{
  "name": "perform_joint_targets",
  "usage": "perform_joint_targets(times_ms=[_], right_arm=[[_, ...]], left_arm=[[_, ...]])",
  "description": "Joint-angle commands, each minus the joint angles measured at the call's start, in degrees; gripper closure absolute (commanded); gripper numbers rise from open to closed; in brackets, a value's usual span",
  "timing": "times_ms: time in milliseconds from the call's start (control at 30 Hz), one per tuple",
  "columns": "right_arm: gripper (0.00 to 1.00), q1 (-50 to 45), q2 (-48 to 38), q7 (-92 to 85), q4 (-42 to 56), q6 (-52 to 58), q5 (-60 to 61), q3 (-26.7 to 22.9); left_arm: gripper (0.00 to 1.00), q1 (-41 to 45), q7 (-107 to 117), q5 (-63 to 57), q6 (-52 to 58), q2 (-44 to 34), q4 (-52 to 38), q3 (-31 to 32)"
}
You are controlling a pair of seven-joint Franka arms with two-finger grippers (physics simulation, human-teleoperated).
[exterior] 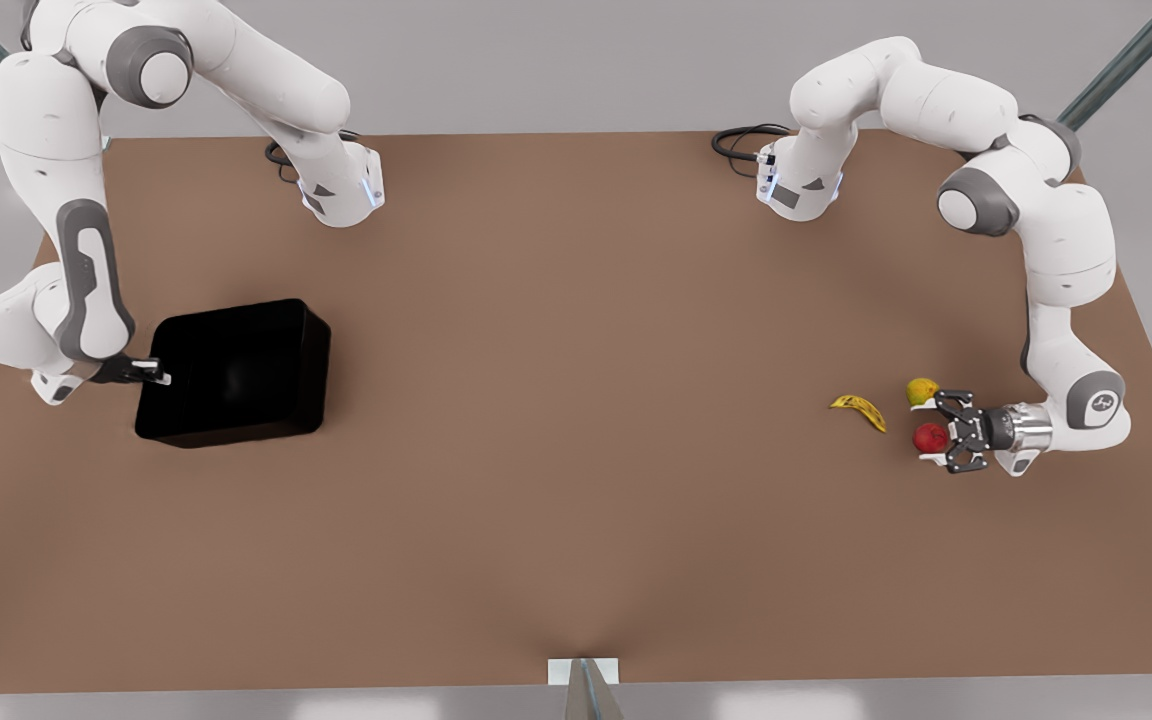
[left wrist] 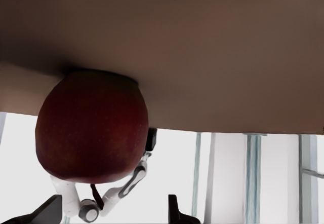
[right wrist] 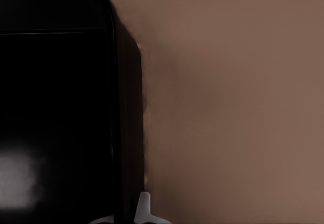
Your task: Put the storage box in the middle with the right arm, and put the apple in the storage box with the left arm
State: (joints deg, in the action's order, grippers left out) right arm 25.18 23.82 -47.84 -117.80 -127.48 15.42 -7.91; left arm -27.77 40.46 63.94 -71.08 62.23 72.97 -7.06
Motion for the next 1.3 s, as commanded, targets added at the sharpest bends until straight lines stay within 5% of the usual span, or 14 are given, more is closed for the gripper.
perform_joint_targets(times_ms=[0, 133, 333, 533, 767, 800, 833, 1033, 1133, 1267], right_arm=[[0.79, -0.05, -0.35, -0.85, 0.46, 1.36, 0.84, 0.18], [0.79, -0.84, -4.66, 6.43, 10.04, 12.08, 0.49, 11.6], [0.79, -27.1, -4.05, 30.24, 19.44, 15.6, -2.05, 12.22], [0.79, -46.97, 7.28, 48.0, 30.77, 9.27, -6.28, 12.13], [0.79, -53.05, 18.81, 58.3, 42.21, 4.53, -6.1, 13.71], [0.3, -52.96, 18.72, 56.8, 41.86, 4.17, -6.19, 13.71], [0.0, -52.87, 18.63, 56.36, 42.03, 4.17, -6.19, 13.71], [0.0, -50.94, 16.79, 53.2, 42.3, 5.05, -6.19, 13.27], [0.0, -47.16, 15.12, 52.76, 48.96, 17.15, -5.32, 13.8], [0.0, -39.51, 7.03, 43.53, 49.24, 34.41, -3.2, 13.62]], left_arm=[[0.0, 0.0, -0.3, -1.45, -0.02, 0.0, -0.02, -0.14], [0.0, 0.0, -2.41, -3.48, -2.83, -0.18, -0.55, -0.32], [0.0, 0.53, -3.29, -6.11, -7.23, -0.18, 0.07, 0.3], [0.0, 0.61, -4.61, -6.55, -7.93, -0.09, -0.11, -0.14], [0.0, 0.53, -6.1, -9.54, -8.9, -0.26, 0.16, -0.23], [0.0, 0.53, -6.19, -9.63, -8.99, -0.18, 0.24, -0.23], [0.0, 0.53, -6.19, -9.8, -9.07, -0.18, 0.68, -0.23], [0.0, 0.53, -6.19, -10.77, -10.66, -0.09, 1.12, -0.23], [0.23, 0.53, -5.75, -10.68, -10.66, 0.0, 1.04, -0.23], [0.3, 0.53, -4.87, -10.68, -9.95, -0.35, 0.68, -0.23]])
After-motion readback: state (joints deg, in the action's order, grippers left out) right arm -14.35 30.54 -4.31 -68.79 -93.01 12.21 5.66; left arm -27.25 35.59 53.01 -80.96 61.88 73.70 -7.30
